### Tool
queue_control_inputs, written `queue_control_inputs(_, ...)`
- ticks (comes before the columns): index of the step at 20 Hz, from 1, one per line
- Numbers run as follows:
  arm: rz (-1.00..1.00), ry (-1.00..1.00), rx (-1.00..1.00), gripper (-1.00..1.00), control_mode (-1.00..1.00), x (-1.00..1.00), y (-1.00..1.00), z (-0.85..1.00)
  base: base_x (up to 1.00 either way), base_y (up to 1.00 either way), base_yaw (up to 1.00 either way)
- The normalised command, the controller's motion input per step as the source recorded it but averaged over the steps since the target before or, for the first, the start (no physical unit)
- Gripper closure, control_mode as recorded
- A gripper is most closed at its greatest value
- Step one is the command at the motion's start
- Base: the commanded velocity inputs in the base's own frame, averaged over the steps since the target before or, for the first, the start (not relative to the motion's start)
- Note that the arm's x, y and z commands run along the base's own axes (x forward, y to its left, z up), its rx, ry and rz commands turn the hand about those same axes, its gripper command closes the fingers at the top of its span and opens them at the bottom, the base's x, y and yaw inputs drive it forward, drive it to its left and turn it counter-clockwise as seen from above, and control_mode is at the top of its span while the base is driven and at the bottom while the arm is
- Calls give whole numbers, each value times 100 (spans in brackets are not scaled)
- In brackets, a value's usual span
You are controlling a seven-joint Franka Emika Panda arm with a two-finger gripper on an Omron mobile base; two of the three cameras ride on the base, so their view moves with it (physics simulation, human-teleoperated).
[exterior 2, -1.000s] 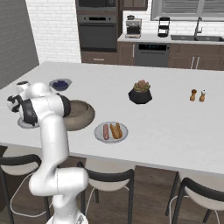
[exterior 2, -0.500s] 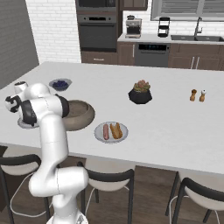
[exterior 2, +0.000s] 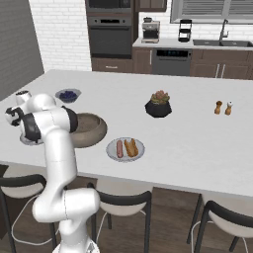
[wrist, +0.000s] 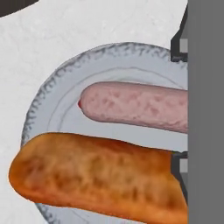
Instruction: Place one bun and one sausage from the bowl on each plate.
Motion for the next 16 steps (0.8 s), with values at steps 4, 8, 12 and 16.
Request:
queue_control_inputs(4, 0, -6, 0, -100, -100, -1, -5, 19, 0, 0, 0)
queue_control_inputs(8, 0, -9, 0, -100, -100, -15, -23, 25, 0, 0, 0)
queue_control_inputs(12, 0, -10, 2, -100, -100, -24, -25, 42, 0, 0, 0)
queue_control_inputs(16, 0, -12, 17, -100, -100, -34, -41, 69, 0, 0, 0)
